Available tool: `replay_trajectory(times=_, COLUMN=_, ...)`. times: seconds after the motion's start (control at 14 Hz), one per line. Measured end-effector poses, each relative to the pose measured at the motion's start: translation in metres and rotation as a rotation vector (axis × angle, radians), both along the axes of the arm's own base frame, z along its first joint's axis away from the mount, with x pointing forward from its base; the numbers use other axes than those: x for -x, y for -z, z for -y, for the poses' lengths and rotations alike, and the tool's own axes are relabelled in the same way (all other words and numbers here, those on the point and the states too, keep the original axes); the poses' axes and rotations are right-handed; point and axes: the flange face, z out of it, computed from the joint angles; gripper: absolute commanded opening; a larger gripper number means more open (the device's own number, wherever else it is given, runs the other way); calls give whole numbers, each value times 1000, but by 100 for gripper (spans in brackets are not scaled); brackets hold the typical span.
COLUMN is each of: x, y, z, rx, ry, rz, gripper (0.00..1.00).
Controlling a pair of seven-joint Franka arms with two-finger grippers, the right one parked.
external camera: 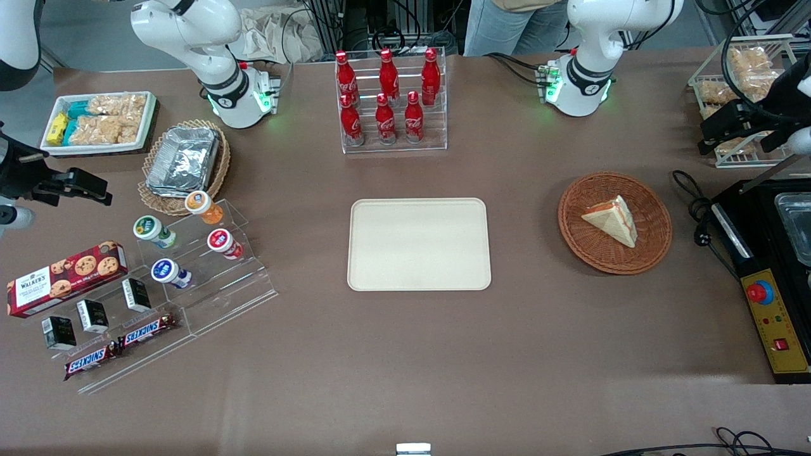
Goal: Place sandwich from basket to tray
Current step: 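Move the left gripper from rest toward the wicker basket, then lower the open left gripper over the wrapped sandwich in the basket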
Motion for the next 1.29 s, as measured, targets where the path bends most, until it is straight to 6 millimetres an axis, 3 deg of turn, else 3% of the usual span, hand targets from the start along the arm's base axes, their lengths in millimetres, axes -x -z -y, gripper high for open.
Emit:
replay_trajectory(times=0.36, x=0, y=1, z=1, rx=-3, ry=-52, rz=-7, gripper=100)
replay_trajectory(times=0.71, x=3, y=20, z=17, rx=-23, ry=-436, rz=-69, gripper=100)
replay_trajectory(times=1.29, x=71, y=66, z=26, rx=-67, ry=-611, rz=-51, gripper=100)
